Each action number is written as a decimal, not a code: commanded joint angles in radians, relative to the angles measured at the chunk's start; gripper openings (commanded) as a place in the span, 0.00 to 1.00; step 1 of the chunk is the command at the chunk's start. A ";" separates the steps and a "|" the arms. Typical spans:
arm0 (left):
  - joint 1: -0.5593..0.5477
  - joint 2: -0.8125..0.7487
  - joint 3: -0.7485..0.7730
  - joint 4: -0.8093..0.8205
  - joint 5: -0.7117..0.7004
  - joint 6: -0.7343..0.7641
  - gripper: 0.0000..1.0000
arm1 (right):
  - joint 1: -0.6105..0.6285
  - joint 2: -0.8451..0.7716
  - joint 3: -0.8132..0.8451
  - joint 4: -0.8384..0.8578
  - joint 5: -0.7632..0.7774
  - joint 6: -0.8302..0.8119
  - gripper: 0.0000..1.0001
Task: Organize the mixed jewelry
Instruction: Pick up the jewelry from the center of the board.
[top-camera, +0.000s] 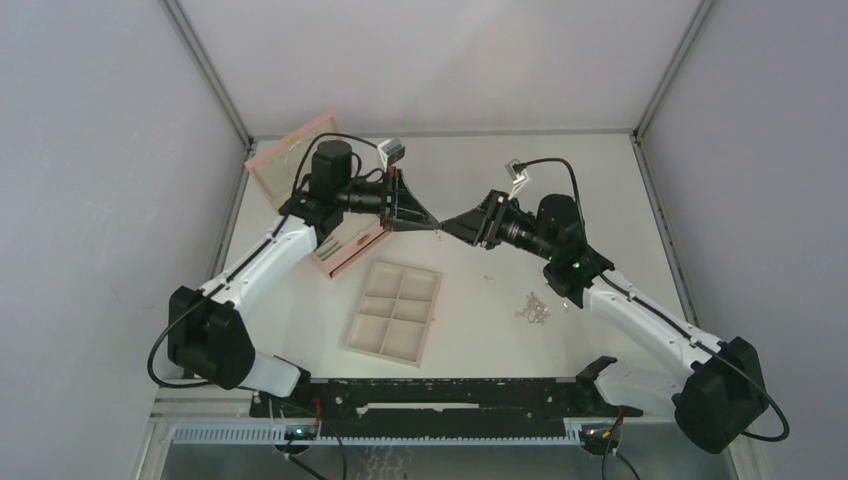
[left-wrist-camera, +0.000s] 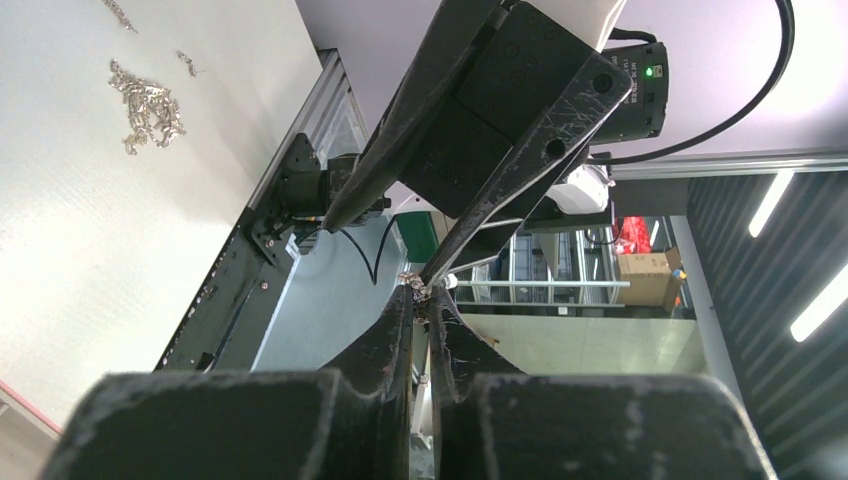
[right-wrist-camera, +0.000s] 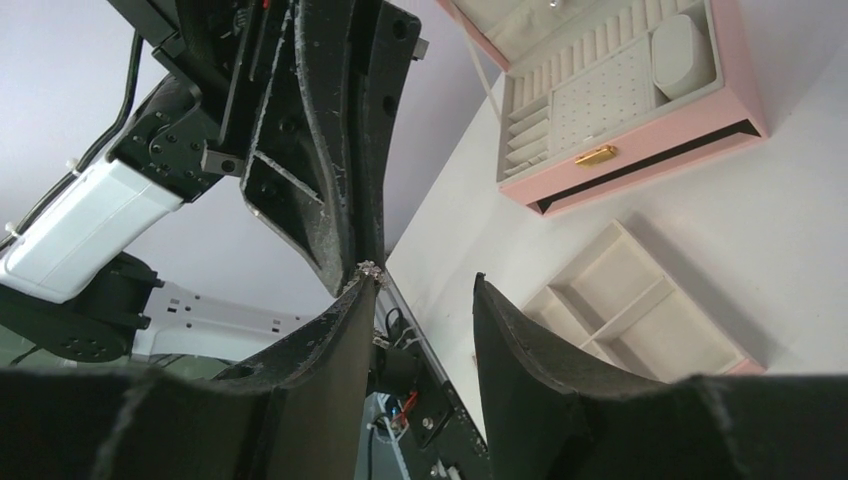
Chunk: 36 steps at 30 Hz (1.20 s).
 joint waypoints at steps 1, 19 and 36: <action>-0.004 -0.041 -0.007 0.026 0.031 0.004 0.00 | -0.004 0.015 0.042 0.050 0.026 -0.018 0.50; -0.004 -0.042 -0.011 0.026 0.030 0.015 0.00 | -0.044 -0.007 0.052 0.009 0.055 0.008 0.51; -0.005 -0.031 0.047 0.110 0.179 0.246 0.00 | -0.138 -0.054 -0.139 0.412 -0.259 0.355 0.48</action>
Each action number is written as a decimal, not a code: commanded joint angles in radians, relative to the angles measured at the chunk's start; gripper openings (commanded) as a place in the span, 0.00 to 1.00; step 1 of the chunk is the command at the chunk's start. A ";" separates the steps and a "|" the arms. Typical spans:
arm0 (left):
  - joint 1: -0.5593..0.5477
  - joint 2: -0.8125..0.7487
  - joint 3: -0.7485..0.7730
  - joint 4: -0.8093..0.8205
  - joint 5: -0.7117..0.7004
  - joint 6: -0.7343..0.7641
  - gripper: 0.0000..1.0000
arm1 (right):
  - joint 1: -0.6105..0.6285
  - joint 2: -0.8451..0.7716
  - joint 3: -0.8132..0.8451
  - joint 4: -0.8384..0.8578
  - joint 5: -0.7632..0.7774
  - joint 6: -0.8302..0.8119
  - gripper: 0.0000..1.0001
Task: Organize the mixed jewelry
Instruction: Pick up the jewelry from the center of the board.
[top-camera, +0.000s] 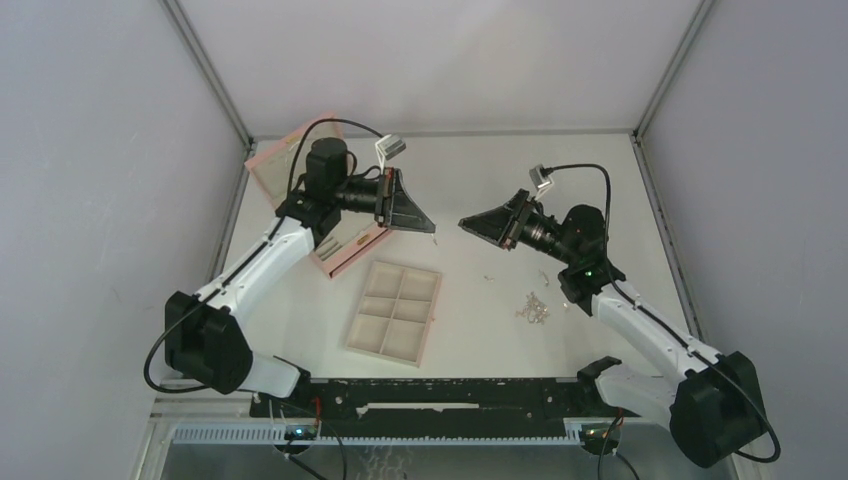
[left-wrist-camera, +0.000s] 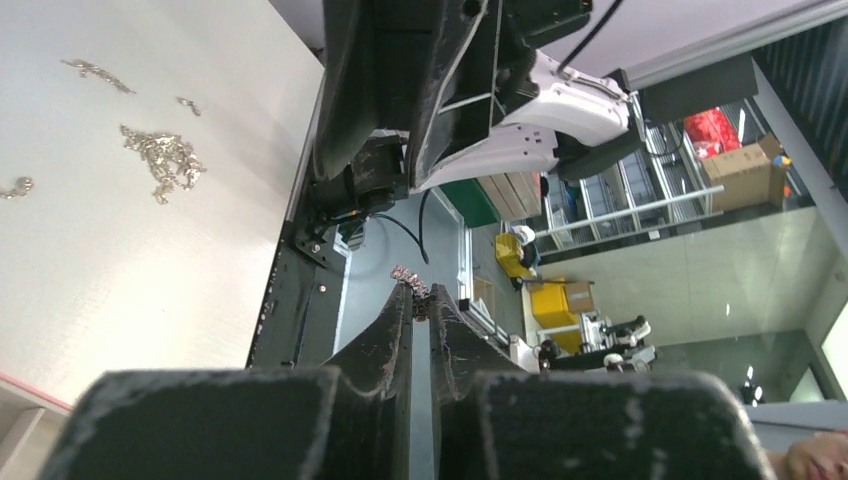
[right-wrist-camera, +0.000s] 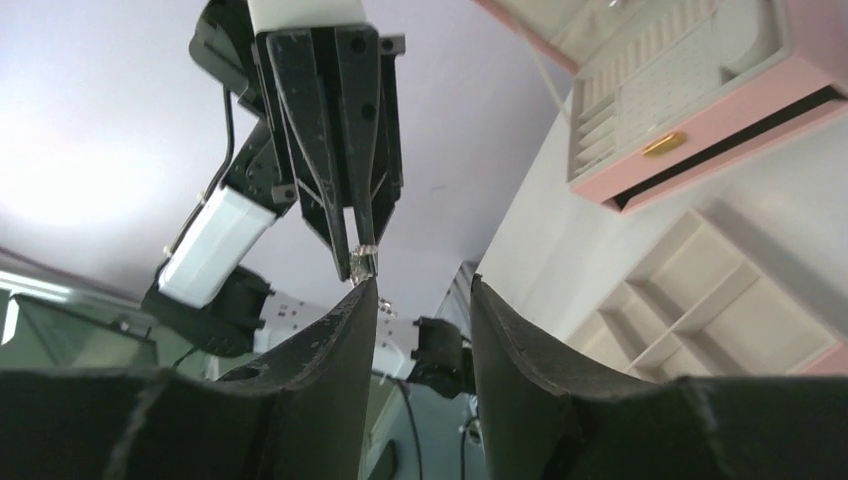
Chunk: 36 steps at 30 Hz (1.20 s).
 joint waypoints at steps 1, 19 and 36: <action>-0.005 -0.003 0.050 0.051 0.097 0.009 0.00 | 0.023 0.005 -0.007 0.209 -0.114 0.061 0.48; -0.007 0.002 0.049 0.052 0.104 -0.014 0.00 | 0.098 0.115 0.031 0.341 -0.131 0.055 0.43; -0.008 -0.019 0.036 0.052 0.112 -0.008 0.00 | 0.097 0.367 0.056 0.833 -0.199 0.412 0.51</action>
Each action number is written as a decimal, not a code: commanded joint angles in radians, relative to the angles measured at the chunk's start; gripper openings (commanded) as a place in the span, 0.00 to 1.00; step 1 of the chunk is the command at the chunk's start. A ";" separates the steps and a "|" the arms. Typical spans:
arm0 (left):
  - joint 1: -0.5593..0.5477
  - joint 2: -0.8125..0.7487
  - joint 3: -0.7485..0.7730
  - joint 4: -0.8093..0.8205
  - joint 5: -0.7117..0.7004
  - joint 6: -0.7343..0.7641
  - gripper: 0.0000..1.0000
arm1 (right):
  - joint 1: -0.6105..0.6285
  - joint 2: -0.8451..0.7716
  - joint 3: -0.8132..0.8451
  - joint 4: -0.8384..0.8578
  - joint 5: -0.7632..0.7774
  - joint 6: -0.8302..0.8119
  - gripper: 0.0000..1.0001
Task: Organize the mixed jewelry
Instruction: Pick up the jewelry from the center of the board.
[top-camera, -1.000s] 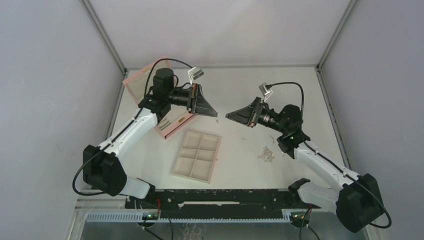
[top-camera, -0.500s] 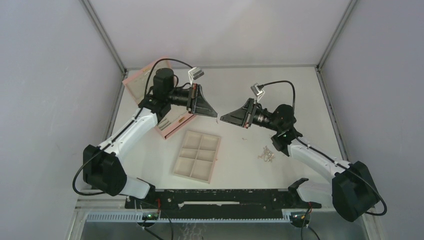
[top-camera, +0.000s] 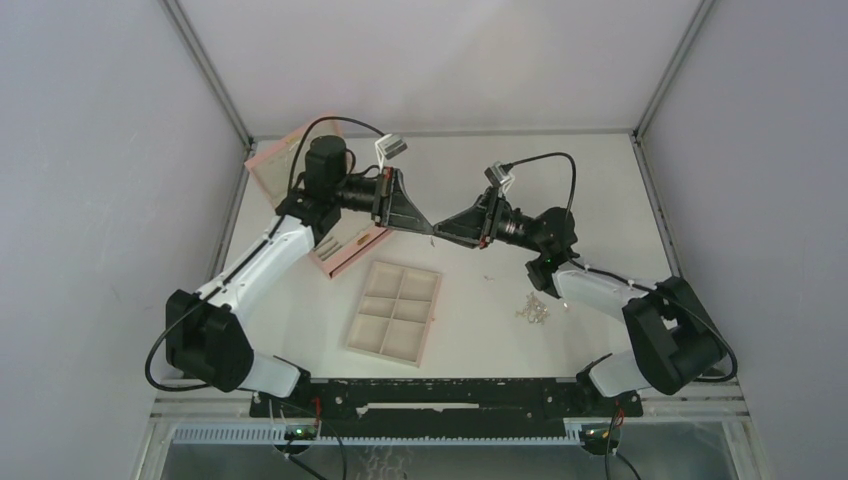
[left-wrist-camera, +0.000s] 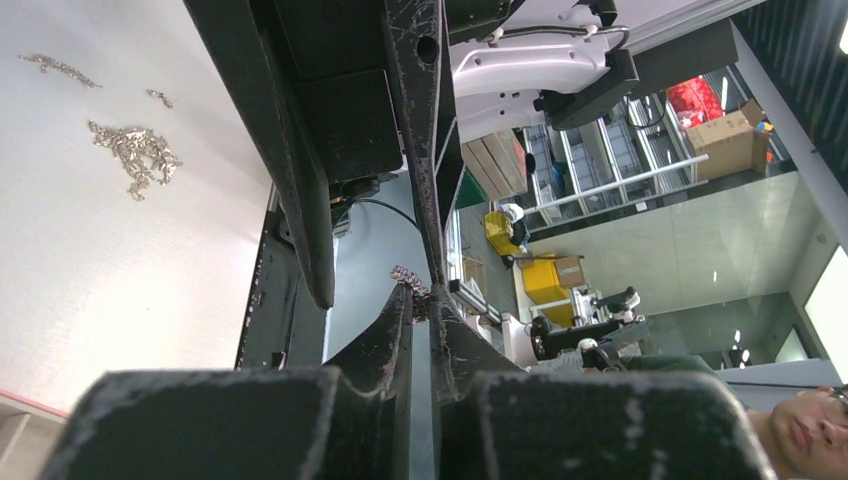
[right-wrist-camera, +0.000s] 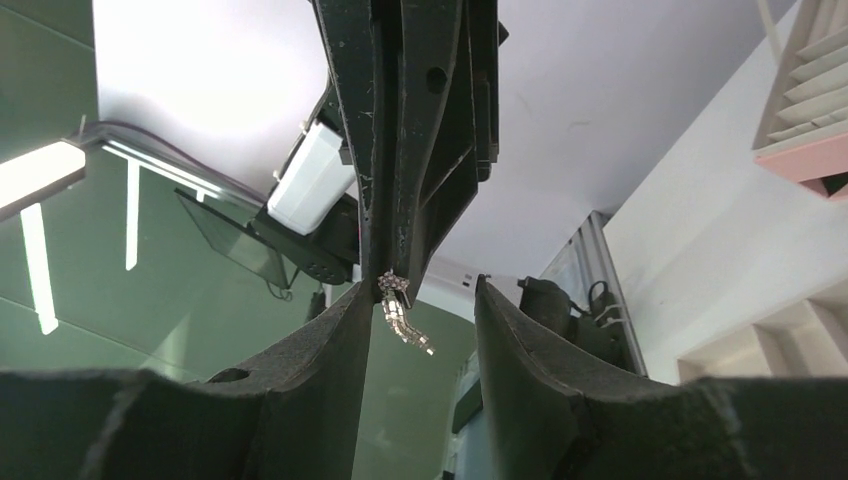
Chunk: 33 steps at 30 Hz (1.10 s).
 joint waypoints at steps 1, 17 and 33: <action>-0.009 -0.030 0.024 0.028 0.022 -0.004 0.00 | 0.010 0.009 0.049 0.184 -0.004 0.084 0.51; -0.009 -0.020 0.022 0.028 0.022 -0.007 0.00 | 0.006 -0.045 0.049 0.147 -0.031 0.040 0.48; -0.009 -0.012 0.027 0.028 0.022 -0.010 0.00 | -0.023 -0.083 0.049 0.065 -0.050 -0.010 0.42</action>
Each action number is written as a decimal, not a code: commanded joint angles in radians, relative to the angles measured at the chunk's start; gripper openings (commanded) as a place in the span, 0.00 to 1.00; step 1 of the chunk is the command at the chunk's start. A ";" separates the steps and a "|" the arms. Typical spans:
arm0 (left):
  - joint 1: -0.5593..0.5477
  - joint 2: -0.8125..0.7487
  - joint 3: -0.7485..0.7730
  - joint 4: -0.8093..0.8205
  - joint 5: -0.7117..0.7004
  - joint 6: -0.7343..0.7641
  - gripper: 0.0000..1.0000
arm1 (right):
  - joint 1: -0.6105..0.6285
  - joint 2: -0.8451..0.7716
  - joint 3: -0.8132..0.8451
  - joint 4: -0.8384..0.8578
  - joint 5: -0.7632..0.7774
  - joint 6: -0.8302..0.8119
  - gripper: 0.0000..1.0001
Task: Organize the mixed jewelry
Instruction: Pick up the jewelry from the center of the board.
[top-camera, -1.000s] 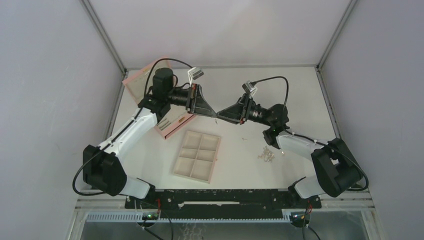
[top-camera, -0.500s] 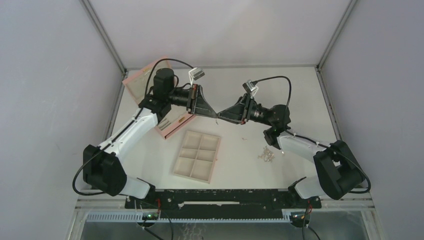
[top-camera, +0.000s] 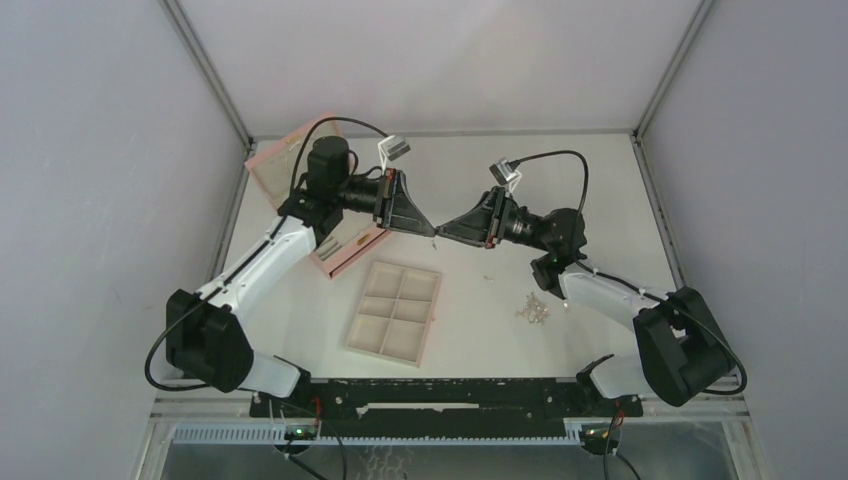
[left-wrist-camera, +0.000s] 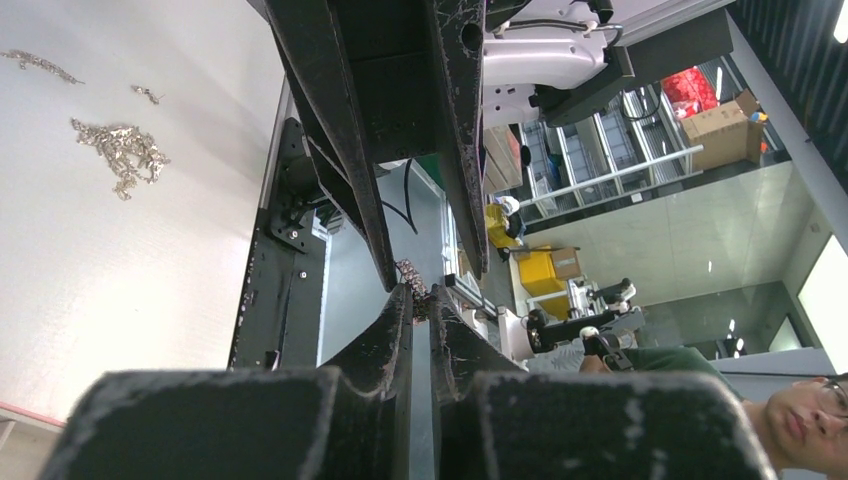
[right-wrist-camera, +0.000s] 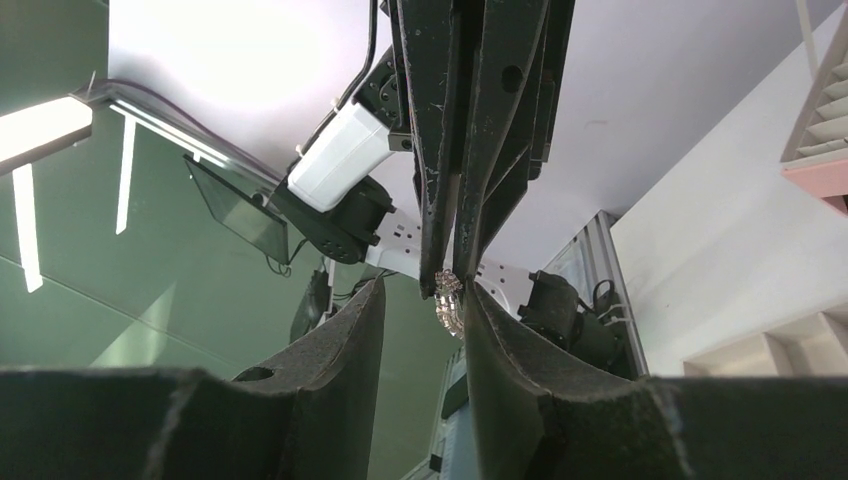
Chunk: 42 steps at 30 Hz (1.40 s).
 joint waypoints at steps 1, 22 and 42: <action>-0.001 -0.011 0.027 0.019 0.015 -0.002 0.00 | -0.006 -0.035 0.040 0.038 0.001 -0.018 0.42; -0.003 -0.024 0.017 0.019 0.020 -0.004 0.00 | -0.005 -0.003 0.040 0.046 0.028 -0.003 0.30; -0.003 -0.025 0.013 0.019 0.026 0.001 0.00 | -0.004 0.022 0.040 0.044 0.034 0.013 0.18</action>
